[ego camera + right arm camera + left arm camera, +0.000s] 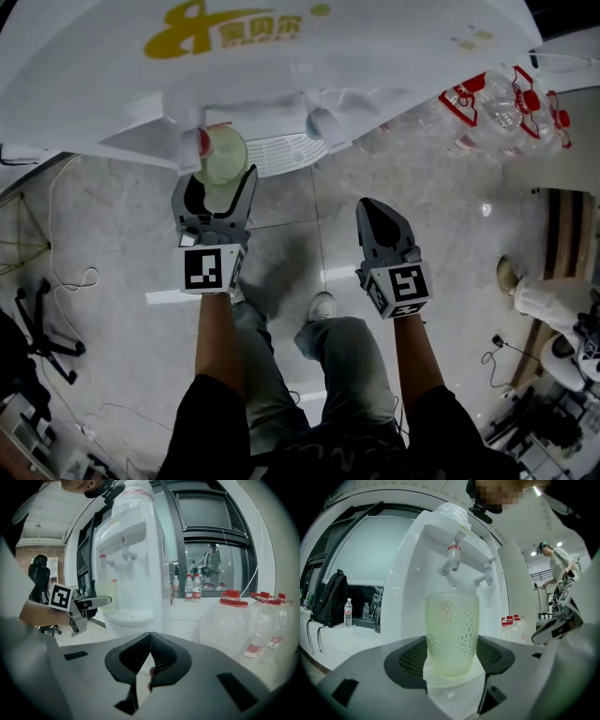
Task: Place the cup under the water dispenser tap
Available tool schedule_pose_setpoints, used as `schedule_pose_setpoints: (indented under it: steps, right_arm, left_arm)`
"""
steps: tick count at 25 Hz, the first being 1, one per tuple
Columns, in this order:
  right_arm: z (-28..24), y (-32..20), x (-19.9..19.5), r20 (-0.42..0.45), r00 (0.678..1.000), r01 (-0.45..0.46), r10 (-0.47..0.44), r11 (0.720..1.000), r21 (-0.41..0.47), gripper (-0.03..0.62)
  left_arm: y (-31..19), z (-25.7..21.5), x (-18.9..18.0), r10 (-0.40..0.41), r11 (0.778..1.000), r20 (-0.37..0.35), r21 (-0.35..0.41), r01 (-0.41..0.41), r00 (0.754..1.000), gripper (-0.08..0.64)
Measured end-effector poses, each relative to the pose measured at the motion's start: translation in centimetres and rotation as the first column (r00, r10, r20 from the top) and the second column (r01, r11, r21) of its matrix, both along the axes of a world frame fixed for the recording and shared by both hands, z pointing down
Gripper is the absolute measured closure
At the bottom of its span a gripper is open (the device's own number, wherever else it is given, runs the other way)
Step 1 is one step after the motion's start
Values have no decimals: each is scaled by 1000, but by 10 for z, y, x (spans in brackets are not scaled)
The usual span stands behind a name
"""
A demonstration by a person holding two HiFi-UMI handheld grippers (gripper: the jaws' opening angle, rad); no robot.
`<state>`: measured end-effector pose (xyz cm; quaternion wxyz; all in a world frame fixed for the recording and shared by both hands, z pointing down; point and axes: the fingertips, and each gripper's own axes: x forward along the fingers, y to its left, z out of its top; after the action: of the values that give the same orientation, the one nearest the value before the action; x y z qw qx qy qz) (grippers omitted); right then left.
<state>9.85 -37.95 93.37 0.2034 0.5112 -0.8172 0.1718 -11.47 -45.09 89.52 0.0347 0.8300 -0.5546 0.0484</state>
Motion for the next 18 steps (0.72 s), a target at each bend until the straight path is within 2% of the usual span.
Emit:
schedule_pose_setpoints:
  steps: [10,18]
  right_arm:
    - [12,-2,2,11,1000,-12,12,1000,-25,577]
    - [18,-2,6,10,1000,-22,22,999,-39,577]
  left_arm:
    - [-7,17,-3,-7,999,62,-50,10,998,225]
    - [-4,30,-1,8,996,79,-92,-1,997,225]
